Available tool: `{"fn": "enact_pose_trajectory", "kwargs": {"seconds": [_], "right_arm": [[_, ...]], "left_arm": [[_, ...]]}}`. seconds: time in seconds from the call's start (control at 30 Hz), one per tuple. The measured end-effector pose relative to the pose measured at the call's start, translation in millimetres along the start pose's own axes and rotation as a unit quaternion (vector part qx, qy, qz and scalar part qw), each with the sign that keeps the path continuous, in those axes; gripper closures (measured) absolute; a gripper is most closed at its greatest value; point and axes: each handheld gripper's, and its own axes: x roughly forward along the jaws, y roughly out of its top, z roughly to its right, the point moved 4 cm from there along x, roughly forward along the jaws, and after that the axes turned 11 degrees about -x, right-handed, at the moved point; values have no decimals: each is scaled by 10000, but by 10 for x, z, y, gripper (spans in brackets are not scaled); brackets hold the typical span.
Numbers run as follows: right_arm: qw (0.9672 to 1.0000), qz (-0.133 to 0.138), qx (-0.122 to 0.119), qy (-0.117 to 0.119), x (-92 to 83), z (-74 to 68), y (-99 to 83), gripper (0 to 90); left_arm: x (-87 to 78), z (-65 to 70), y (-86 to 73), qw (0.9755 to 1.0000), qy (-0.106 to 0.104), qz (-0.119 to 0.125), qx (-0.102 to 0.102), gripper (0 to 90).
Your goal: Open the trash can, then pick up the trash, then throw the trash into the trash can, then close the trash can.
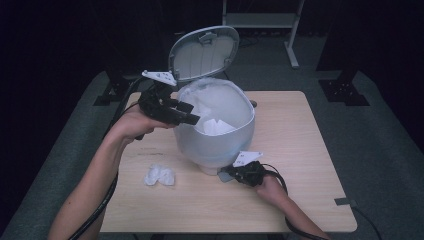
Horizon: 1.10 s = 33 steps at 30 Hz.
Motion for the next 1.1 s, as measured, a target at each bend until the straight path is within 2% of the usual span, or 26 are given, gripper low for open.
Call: {"fn": "enact_pose_trajectory", "kwargs": {"seconds": [0.37,0.53,0.8,1.1], "right_arm": [[10000,-4,23,-3,1,-3,2,856],[10000,4,15,-14,1,-9,3,856],[10000,4,29,-1,1,-11,4,857],[10000,2,7,-25,3,-10,4,856]], "left_arm": [[-99,-71,-169,9999,46,100,-93,419],[-201,-89,-275,9996,56,224,-164,411],[-321,-125,-411,9992,120,325,-177,395],[-380,-147,-601,9992,215,303,-143,385]]}}
